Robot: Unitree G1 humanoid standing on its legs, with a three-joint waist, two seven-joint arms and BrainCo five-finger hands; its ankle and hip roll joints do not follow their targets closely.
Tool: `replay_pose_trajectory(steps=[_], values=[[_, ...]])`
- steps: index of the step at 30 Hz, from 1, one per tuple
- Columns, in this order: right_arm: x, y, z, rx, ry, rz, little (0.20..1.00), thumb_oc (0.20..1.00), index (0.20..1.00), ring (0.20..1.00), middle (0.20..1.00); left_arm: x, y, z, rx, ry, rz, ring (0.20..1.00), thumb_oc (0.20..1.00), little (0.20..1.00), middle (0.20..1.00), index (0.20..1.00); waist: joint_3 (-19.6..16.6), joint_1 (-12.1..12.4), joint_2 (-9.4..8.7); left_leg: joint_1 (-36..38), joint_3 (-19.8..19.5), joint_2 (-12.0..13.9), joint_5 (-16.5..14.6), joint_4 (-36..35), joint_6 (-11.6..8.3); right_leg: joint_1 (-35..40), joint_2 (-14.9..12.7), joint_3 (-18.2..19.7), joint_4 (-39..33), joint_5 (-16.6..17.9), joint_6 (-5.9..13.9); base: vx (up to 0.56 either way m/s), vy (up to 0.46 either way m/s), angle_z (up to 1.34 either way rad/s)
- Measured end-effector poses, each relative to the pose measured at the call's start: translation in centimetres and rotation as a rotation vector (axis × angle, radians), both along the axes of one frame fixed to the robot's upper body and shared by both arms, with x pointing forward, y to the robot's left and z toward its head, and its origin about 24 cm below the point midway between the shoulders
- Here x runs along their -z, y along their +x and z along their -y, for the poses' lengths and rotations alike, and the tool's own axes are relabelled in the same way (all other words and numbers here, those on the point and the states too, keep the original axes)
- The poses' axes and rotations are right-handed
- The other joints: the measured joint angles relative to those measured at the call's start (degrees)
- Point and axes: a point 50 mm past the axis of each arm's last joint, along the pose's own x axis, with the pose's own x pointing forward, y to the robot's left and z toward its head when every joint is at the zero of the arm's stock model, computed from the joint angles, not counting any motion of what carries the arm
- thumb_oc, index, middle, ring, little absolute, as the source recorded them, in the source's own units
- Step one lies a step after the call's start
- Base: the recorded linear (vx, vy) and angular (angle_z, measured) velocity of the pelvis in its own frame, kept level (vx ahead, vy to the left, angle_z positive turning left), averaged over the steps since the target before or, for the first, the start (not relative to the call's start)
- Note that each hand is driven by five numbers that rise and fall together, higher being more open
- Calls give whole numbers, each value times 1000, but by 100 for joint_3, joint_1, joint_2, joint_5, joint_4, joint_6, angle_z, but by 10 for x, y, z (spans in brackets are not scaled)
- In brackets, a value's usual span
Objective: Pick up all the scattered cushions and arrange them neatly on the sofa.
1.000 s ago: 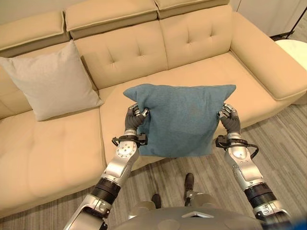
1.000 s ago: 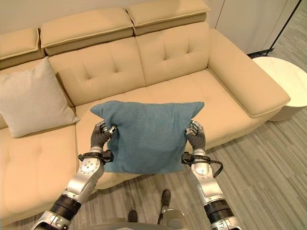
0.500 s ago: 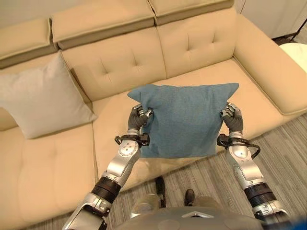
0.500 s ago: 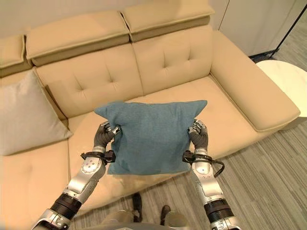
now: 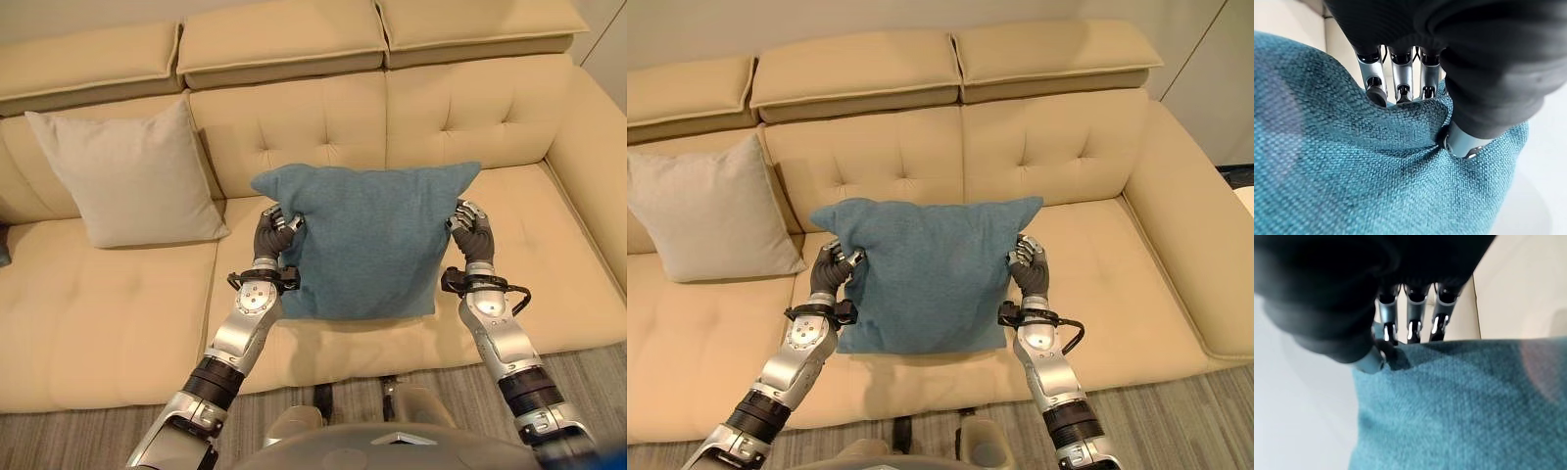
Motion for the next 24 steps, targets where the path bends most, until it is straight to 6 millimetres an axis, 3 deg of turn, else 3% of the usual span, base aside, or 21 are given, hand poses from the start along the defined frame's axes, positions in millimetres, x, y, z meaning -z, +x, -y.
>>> replay_pose_trajectory(steps=[3, 4, 8, 12, 16, 18, 20, 22, 24], values=[[-4, 1, 11, 28, -25, 11, 200, 200, 200, 200, 200, -1, 1, 12, 37, -11, 2, 200, 200, 200, 200, 200, 2, -60, -5, -137, 33, 51, 161, 97, -233, 233, 14, -349, -317, 69, -105, 30, -116, 60], [-6, 2, 15, 40, -36, 19, 200, 200, 200, 200, 200, -4, 3, 18, 49, -19, 14, 200, 200, 200, 200, 200, 2, -71, -5, -252, 329, 53, 205, 195, -260, 243, -6, -513, -315, 73, -153, 87, -70, 75], [-10, 3, 19, 51, -53, 29, 200, 200, 200, 200, 200, -14, 10, 20, 40, -16, 50, 200, 200, 200, 200, 200, -57, -198, 92, -149, 920, 171, 198, -125, -165, 303, 99, -757, -319, -65, -229, 115, -31, 37], [-26, 16, 6, 36, -78, 94, 200, 200, 200, 200, 200, -32, 22, 21, 22, -9, 109, 200, 200, 200, 200, 200, -65, -198, 103, -92, 975, 117, 301, -419, -39, 195, 62, -728, -321, -27, -165, -11, 14, -5], [-52, 45, -5, 34, -102, 169, 200, 200, 200, 200, 200, -53, 42, 20, -8, 24, 172, 200, 200, 200, 200, 200, -65, -155, 133, -601, 975, 51, 401, -410, 36, -311, -4, -733, -318, 131, -158, -54, 21, 1], [-56, 49, -7, 27, -110, 180, 200, 200, 200, 200, 200, -54, 45, 19, -17, 29, 173, 200, 200, 200, 200, 200, -55, -151, 149, -676, 970, 41, 413, -413, 38, -393, -14, -735, -317, 151, -166, -67, 22, 2], [-70, 64, -17, 13, -142, 208, 200, 200, 200, 200, 200, -60, 61, 14, -53, 72, 172, 200, 200, 200, 200, 200, -54, -150, 198, -981, 970, 17, 426, -361, 42, -674, -44, -730, -317, 213, -143, -89, 15, -1], [-90, 77, -18, 31, -160, 251, 200, 200, 200, 200, 200, -77, 77, 12, -69, 104, 202, 200, 200, 200, 200, 200, -46, -131, 213, -1336, 967, -2, 515, -367, 47, -1023, -64, -733, -316, 298, -150, -94, 12, 1], [-124, 95, -25, 43, -179, 325, 200, 200, 200, 200, 200, -110, 96, 10, -100, 145, 272, 200, 200, 200, 200, 200, -43, -130, 219, -1785, 967, -24, 610, -348, 38, -1473, -87, -730, -315, 412, -135, -25, 4, 0]])
